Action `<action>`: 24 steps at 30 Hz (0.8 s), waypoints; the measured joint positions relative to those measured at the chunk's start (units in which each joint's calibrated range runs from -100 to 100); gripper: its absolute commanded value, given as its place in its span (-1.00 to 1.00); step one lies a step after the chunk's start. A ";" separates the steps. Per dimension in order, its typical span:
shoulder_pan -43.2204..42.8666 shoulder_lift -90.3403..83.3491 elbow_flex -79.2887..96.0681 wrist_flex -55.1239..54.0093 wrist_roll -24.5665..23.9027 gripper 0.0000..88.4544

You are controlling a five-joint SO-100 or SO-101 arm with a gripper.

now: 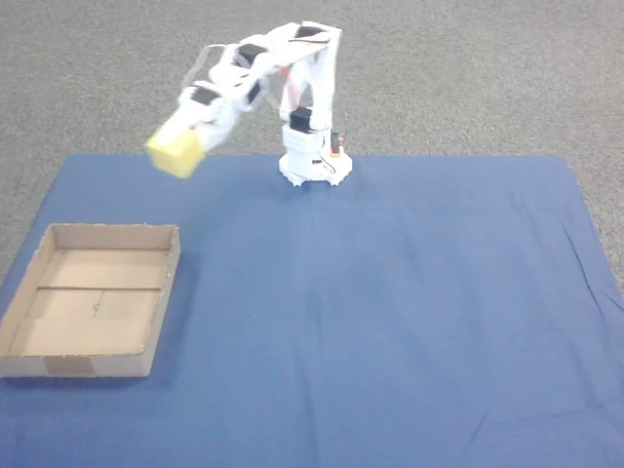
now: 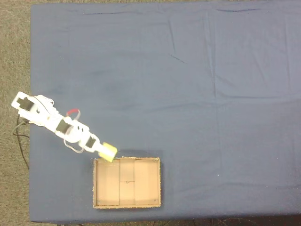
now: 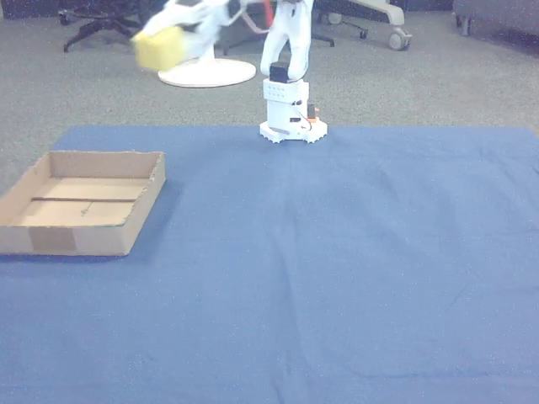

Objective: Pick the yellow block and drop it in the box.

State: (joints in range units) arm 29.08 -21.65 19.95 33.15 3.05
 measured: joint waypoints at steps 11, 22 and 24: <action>12.02 49.87 -50.02 9.95 4.79 -0.52; 14.48 69.99 -67.17 13.79 9.82 -0.06; 13.01 69.48 -64.15 15.83 10.89 -0.01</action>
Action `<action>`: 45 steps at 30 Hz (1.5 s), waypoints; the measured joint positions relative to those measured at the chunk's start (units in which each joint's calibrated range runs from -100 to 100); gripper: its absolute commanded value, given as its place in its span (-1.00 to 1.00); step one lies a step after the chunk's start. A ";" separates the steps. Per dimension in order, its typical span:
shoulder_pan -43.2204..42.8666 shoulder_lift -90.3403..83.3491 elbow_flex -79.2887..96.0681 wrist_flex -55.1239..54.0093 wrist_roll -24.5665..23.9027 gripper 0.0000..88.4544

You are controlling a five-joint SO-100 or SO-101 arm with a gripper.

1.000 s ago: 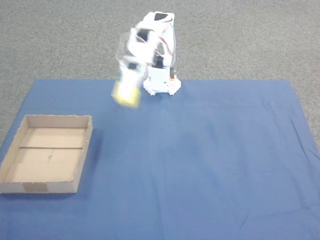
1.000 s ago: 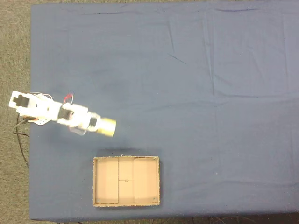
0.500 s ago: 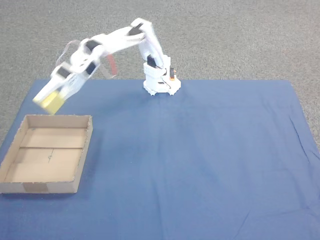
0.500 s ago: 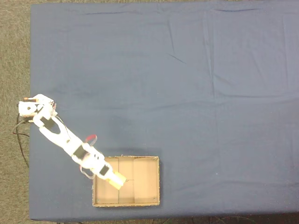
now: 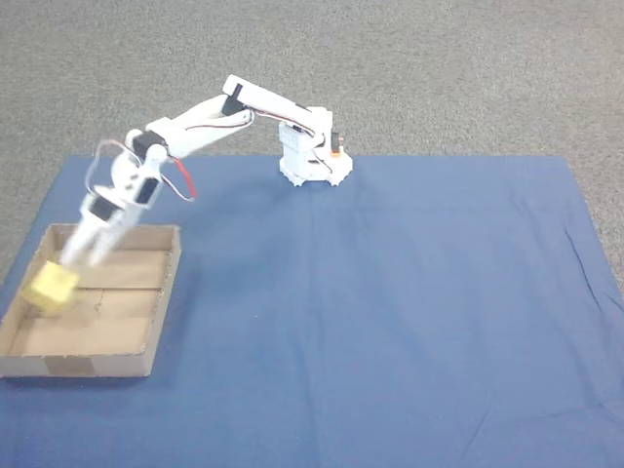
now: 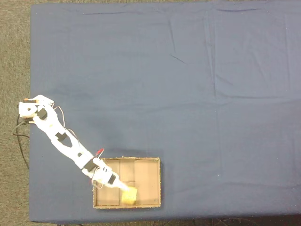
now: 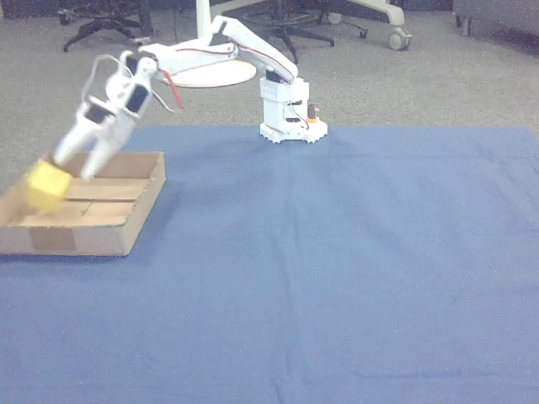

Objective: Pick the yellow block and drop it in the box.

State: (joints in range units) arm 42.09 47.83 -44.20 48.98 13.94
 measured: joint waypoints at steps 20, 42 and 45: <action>-38.45 -135.64 118.79 -12.30 -9.38 -1.00; -42.70 -145.61 143.14 6.58 2.64 -1.00; -42.94 -145.27 143.14 1.41 -1.47 -1.00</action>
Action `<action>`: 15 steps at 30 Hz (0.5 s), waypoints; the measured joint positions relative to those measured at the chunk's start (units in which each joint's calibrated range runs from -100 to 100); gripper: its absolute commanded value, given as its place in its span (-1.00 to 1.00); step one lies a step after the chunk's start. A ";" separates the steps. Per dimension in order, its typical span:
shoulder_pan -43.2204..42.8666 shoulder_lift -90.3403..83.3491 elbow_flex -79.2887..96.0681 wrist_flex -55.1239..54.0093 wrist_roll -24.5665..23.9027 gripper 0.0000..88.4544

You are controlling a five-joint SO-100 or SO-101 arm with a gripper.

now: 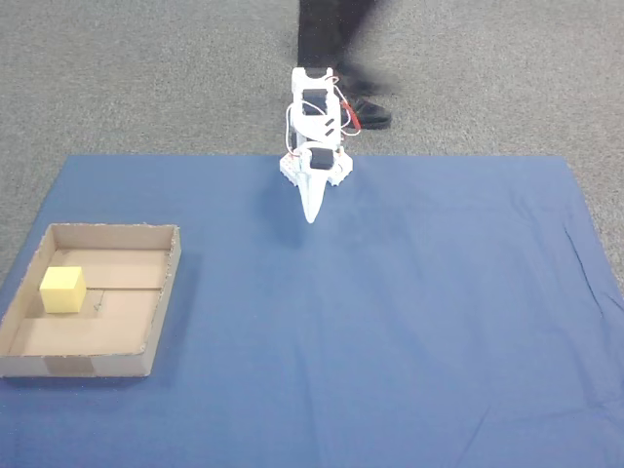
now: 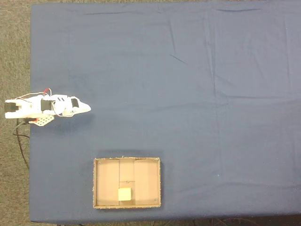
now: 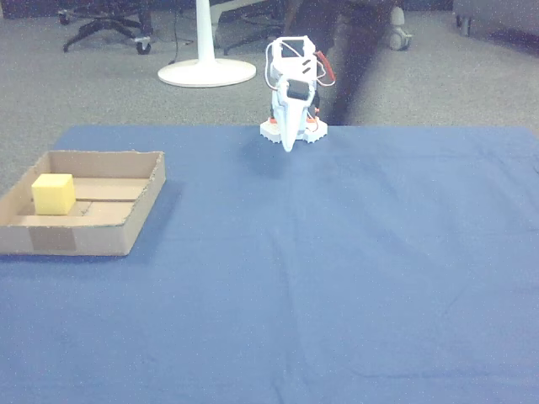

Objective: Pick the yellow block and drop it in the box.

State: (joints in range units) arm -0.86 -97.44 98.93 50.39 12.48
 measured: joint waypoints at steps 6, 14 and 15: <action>-1.96 0.09 0.00 -1.80 -13.87 -0.98; -1.31 0.09 0.00 -1.80 -13.28 -1.00; -1.72 0.09 0.00 -1.80 -12.60 -1.00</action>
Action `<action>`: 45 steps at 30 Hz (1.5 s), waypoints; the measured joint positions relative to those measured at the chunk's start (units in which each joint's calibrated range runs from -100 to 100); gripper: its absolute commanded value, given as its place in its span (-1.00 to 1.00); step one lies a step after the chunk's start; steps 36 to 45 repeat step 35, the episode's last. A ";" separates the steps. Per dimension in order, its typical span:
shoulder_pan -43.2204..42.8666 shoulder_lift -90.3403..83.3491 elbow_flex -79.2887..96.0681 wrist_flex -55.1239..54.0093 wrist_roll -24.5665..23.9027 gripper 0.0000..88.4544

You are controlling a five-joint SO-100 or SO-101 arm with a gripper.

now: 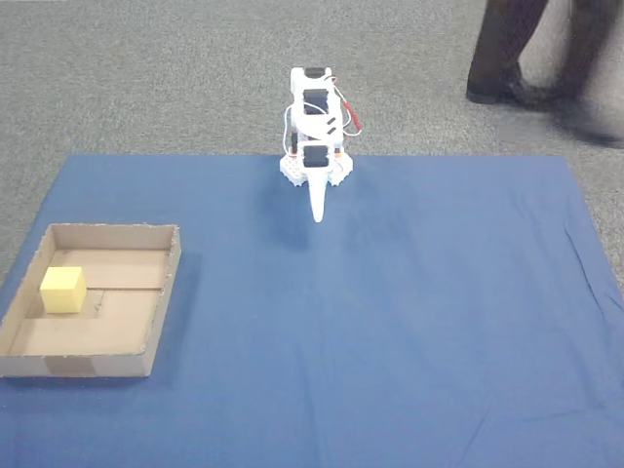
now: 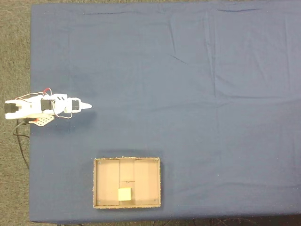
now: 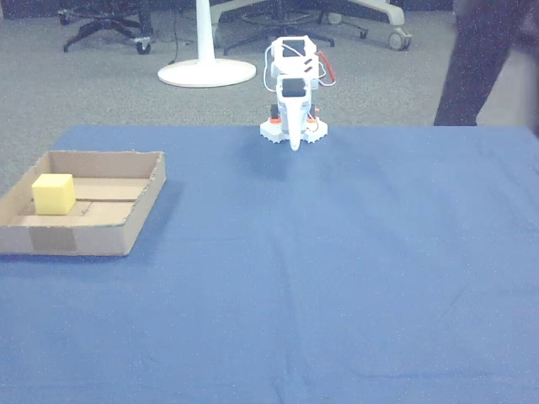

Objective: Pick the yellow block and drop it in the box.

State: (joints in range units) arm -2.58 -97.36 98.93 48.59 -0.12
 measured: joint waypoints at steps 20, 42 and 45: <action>0.16 0.00 0.00 -0.31 -0.34 -1.00; 0.16 0.00 0.00 -0.31 -0.34 -1.00; 0.16 0.00 0.00 -0.31 -0.34 -1.00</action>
